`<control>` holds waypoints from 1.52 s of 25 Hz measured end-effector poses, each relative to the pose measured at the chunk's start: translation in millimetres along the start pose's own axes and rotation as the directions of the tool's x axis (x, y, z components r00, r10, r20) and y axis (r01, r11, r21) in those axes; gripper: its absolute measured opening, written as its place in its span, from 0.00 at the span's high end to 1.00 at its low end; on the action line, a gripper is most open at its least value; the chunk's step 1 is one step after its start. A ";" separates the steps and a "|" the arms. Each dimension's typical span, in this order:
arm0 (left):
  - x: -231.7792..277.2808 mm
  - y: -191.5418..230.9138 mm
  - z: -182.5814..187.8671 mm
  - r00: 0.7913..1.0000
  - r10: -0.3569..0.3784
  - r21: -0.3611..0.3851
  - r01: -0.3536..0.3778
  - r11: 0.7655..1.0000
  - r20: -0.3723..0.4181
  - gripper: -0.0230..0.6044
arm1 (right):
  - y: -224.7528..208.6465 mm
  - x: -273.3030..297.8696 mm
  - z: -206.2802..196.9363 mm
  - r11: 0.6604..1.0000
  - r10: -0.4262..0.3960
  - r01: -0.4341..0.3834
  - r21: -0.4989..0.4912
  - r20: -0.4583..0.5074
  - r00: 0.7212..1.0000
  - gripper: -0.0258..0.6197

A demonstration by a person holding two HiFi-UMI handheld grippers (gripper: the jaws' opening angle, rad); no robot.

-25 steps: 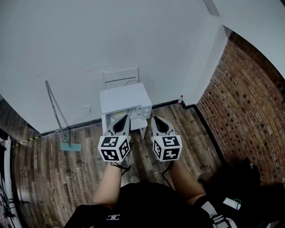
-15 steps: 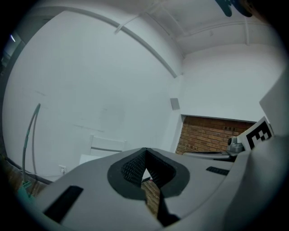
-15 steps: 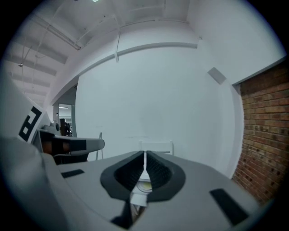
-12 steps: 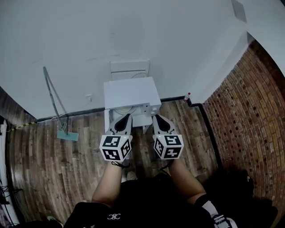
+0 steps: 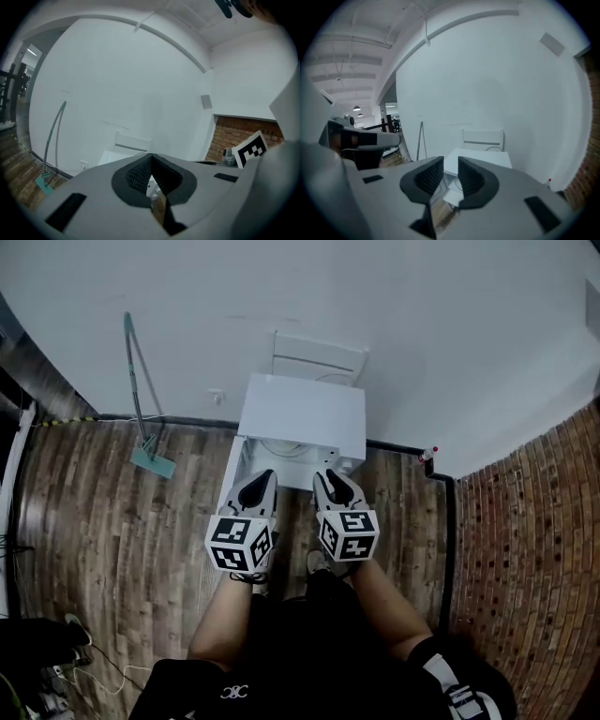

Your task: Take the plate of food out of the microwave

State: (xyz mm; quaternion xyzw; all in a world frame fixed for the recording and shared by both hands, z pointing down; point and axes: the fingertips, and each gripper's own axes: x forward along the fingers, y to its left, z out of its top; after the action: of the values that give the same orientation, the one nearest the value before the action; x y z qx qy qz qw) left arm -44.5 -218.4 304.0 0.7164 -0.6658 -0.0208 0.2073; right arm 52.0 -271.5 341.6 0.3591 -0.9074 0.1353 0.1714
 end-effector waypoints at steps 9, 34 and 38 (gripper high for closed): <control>22.5 24.7 -89.0 0.966 0.258 -0.127 -0.258 0.958 -0.017 0.98 | -28.9 76.7 -102.8 0.948 0.256 -0.289 -0.135 -0.220 0.941 0.75; 74.7 149.1 -328.3 0.928 0.357 -0.209 -0.371 0.905 -0.107 0.98 | -36.0 379.1 -313.6 0.634 0.138 -0.388 -0.669 -0.396 0.908 0.59; 73.0 155.9 -335.2 0.927 0.357 -0.219 -0.375 0.901 -0.119 0.98 | -32.0 392.0 -314.0 0.666 0.143 -0.387 -0.637 -0.400 0.905 0.58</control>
State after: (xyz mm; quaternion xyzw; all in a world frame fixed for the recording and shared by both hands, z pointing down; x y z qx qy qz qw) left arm -81.1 -202.7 678.7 0.5489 -0.7728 -0.0337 0.3169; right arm -126.4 -415.6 789.6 0.1018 -0.8925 -0.1412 0.4161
